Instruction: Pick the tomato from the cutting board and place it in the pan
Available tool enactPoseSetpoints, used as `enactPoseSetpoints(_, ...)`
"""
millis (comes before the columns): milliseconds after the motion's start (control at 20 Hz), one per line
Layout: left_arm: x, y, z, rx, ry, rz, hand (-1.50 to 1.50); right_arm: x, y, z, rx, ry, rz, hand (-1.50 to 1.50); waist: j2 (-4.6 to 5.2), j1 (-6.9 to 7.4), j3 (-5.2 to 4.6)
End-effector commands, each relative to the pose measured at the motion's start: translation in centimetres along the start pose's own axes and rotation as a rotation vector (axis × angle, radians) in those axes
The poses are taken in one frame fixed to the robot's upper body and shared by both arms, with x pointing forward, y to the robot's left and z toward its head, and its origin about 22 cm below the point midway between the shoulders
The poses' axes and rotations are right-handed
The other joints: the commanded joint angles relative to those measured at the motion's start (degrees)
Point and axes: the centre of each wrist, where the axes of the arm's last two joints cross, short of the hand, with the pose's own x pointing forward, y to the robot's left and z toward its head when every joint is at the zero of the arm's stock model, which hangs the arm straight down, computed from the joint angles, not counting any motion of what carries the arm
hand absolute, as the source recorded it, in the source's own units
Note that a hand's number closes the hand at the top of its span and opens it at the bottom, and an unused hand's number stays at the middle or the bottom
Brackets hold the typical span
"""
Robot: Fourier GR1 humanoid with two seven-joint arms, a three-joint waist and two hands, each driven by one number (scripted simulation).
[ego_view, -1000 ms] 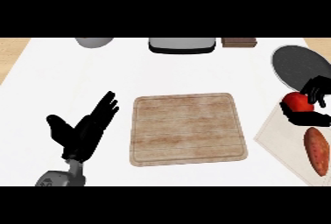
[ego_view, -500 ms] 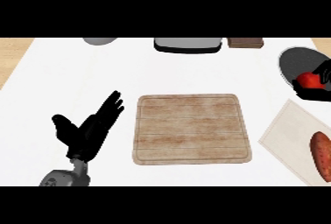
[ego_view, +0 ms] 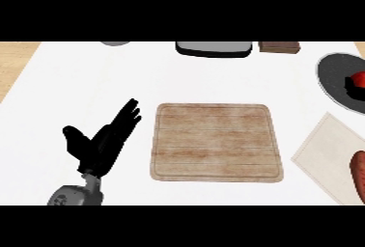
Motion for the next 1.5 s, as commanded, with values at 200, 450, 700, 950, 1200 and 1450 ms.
enactPoseSetpoints(200, 1.2, -0.5, -0.4, -0.029, -0.028, -0.015, 0.0, -1.5, -2.7, -1.1, -0.06, 0.029, 0.001, 1.5, 0.91, 1.76, 0.22)
enactPoseSetpoints(450, 1.2, -0.9, -0.7, -0.053, -0.025, -0.018, 0.0, -3.6, -1.8, 1.3, 0.181, 0.177, 0.176, -1.5, 1.59, 3.27, 0.11)
enactPoseSetpoints(700, 1.3, -1.0, -1.2, -0.04, -0.02, -0.014, 0.0, -3.1, -1.0, 1.2, 0.204, 0.191, 0.053, -1.5, 1.59, 2.51, 0.42)
enactPoseSetpoints(950, 0.2, -0.6, -0.6, -0.042, 0.0, -0.004, 0.0, -1.4, -1.8, -1.1, 0.102, 0.146, -0.263, -1.5, 0.92, 1.52, 0.52)
enactPoseSetpoints(1200, 0.6, 0.6, -0.6, -0.027, -0.015, -0.023, 0.0, -2.5, -3.1, -0.9, 0.079, 0.216, -0.459, -1.5, 1.2, 0.97, 0.45)
enactPoseSetpoints(1450, 0.4, 0.0, -0.2, -0.008, -0.015, 0.002, 0.0, -5.2, -5.9, 0.4, 0.198, 0.241, -0.554, -1.5, 0.77, 0.83, 0.46)
